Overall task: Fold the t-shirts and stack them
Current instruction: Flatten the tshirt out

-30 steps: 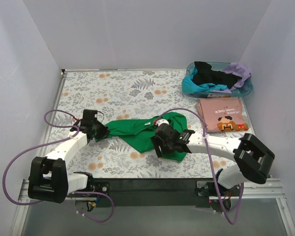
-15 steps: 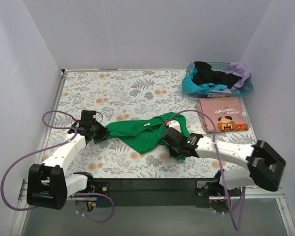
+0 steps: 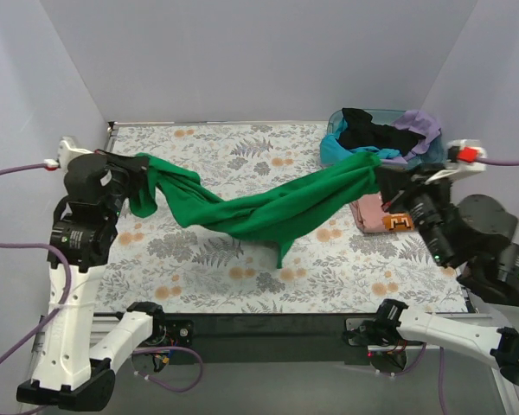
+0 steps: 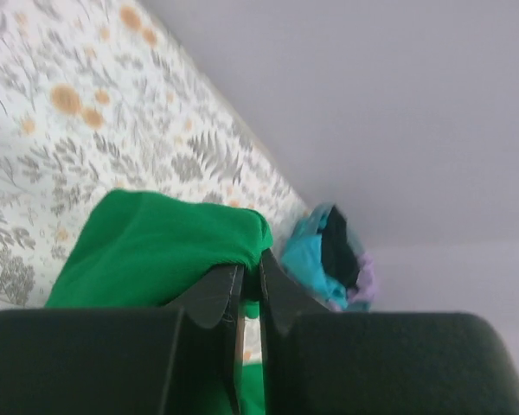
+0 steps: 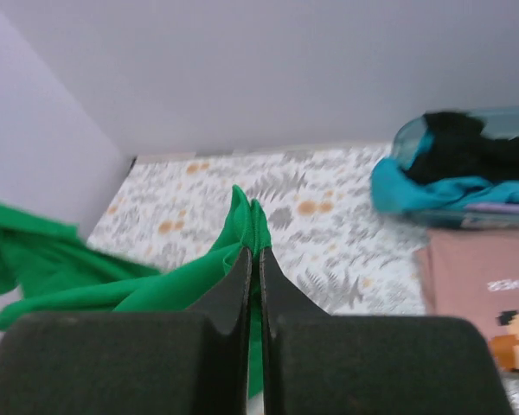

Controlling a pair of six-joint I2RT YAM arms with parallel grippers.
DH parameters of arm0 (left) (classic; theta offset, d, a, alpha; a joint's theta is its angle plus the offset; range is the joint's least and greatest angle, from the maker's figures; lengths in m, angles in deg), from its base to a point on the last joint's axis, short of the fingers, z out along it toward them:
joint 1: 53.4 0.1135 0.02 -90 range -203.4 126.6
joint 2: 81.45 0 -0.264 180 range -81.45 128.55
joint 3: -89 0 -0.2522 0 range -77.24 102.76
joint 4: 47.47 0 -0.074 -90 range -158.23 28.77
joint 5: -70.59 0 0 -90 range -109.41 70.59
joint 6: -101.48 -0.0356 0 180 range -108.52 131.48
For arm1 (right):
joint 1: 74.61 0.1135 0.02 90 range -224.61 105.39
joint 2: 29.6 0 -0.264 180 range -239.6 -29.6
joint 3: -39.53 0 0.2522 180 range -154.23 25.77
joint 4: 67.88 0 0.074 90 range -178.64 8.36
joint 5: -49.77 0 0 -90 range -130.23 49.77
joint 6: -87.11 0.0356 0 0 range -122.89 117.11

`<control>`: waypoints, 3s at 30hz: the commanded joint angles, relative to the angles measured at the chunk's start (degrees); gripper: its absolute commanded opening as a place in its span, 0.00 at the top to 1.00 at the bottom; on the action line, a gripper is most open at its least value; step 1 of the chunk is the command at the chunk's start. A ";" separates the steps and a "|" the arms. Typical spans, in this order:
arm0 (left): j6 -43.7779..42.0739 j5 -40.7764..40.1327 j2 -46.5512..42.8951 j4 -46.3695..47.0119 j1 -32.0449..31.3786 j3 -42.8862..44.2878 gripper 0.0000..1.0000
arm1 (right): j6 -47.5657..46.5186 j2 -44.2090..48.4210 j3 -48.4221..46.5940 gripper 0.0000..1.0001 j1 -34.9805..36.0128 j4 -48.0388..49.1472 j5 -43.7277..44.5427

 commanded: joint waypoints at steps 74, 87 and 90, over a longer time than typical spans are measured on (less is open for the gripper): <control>-6.66 6.62 35.77 13.90 -7.52 -13.94 0.02 | -8.53 -55.61 5.99 0.99 -41.32 27.72 -38.32; -2.00 -0.59 43.67 10.20 -13.70 -12.90 0.22 | -7.92 -53.41 16.46 0.99 -41.32 28.68 -39.47; -1.99 -0.67 46.83 10.12 -13.96 -12.37 0.29 | -7.57 -54.37 16.73 0.99 -41.32 29.04 -39.38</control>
